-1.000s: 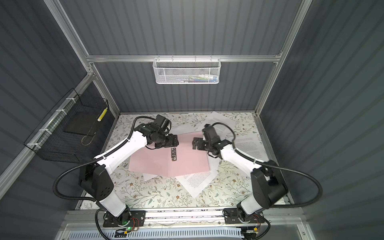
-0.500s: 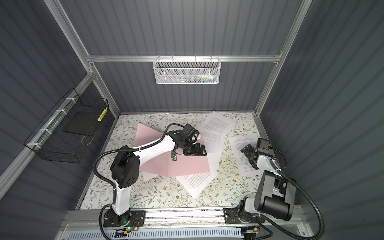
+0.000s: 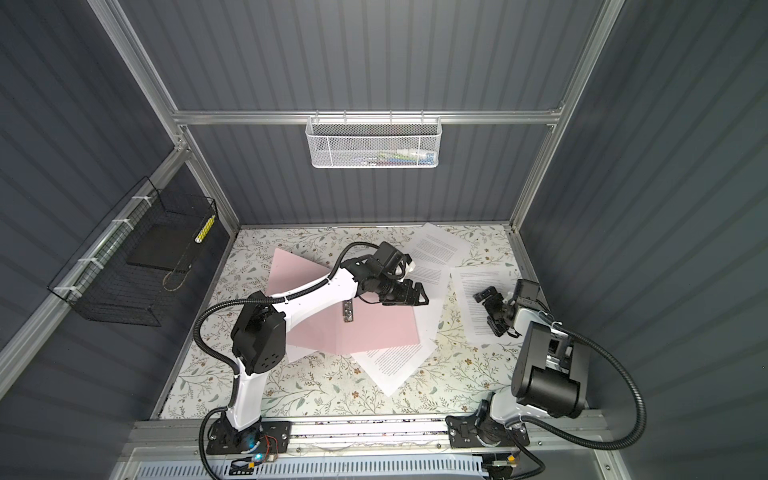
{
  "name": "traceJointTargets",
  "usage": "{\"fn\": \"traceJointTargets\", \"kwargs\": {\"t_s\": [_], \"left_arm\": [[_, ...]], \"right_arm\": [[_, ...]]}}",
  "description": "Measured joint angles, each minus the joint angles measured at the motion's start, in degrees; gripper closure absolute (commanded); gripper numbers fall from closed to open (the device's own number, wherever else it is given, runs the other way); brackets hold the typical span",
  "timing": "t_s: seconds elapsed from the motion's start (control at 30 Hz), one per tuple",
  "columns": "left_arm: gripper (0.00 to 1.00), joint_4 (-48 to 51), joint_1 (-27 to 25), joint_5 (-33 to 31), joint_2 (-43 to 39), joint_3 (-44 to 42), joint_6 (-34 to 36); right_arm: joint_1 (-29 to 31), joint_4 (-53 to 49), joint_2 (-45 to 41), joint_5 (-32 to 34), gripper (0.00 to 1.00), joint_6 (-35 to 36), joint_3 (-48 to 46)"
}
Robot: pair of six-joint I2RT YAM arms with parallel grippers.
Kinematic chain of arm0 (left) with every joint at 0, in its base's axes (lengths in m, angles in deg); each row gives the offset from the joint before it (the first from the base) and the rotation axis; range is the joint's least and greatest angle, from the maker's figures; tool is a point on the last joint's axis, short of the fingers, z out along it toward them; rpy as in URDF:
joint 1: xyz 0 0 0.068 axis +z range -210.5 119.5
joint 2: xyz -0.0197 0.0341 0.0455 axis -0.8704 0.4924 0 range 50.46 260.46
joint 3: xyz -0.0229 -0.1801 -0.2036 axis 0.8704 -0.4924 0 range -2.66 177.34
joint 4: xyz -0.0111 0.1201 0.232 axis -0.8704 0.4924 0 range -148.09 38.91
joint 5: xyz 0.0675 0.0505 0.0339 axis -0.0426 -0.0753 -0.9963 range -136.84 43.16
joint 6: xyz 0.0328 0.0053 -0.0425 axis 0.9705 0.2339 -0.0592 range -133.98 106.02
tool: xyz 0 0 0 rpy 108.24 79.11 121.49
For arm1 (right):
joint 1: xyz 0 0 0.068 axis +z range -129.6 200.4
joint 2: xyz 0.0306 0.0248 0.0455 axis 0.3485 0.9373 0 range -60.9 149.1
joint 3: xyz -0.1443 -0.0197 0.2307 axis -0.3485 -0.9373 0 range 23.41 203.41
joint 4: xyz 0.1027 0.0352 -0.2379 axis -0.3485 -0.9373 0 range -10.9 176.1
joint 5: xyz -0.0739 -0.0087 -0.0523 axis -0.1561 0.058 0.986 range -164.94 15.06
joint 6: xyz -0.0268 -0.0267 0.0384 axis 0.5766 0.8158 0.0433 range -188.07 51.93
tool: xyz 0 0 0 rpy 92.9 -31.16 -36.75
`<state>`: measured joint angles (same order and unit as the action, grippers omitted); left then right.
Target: Put the files into the folder
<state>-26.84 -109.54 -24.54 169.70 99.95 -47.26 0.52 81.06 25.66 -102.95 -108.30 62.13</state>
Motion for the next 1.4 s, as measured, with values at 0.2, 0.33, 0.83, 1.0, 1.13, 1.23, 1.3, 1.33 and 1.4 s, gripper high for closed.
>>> {"fn": "traceJointTargets", "kwargs": {"t_s": [0.2,0.33,0.83,1.0,1.13,1.23,1.3,1.33,1.4], "left_arm": [[0.11,1.14,0.0,0.31,0.35,2.89,-0.02],[0.11,1.92,-0.39,1.53,2.58,5.9,0.02],[0.11,4.74,-8.09,3.96,19.39,18.03,0.0],[0.11,4.7,-9.35,4.76,22.05,19.21,-0.44],[0.11,4.26,-9.64,4.79,22.62,18.91,-0.46],[0.11,3.5,-9.66,4.79,22.21,17.97,-0.42],[0.11,3.1,-9.64,4.74,21.99,17.46,-0.42],[0.12,2.93,-9.64,4.76,21.88,17.27,-0.42],[0.12,2.78,-9.64,4.79,21.77,17.0,-0.42]], "right_arm": [[10.88,4.0,-3.5,-2.34,0.01,-7.21,-5.03],[16.72,6.27,-7.5,-2.58,0.01,-12.61,-8.81],[0.74,-9.07,6.88,10.4,0.01,7.1,23.3],[0.61,-14.91,16.33,14.32,0.01,12.13,30.95],[0.44,-18.29,22.01,15.72,0.01,14.73,35.58],[0.37,-20.92,25.75,16.22,0.03,16.48,38.86],[0.37,-22.67,28.28,16.46,0.03,17.46,41.13],[0.37,-23.32,29.27,16.48,0.02,18.03,41.94],[0.37,-24.94,30.36,16.44,0.03,18.88,43.63]]}}
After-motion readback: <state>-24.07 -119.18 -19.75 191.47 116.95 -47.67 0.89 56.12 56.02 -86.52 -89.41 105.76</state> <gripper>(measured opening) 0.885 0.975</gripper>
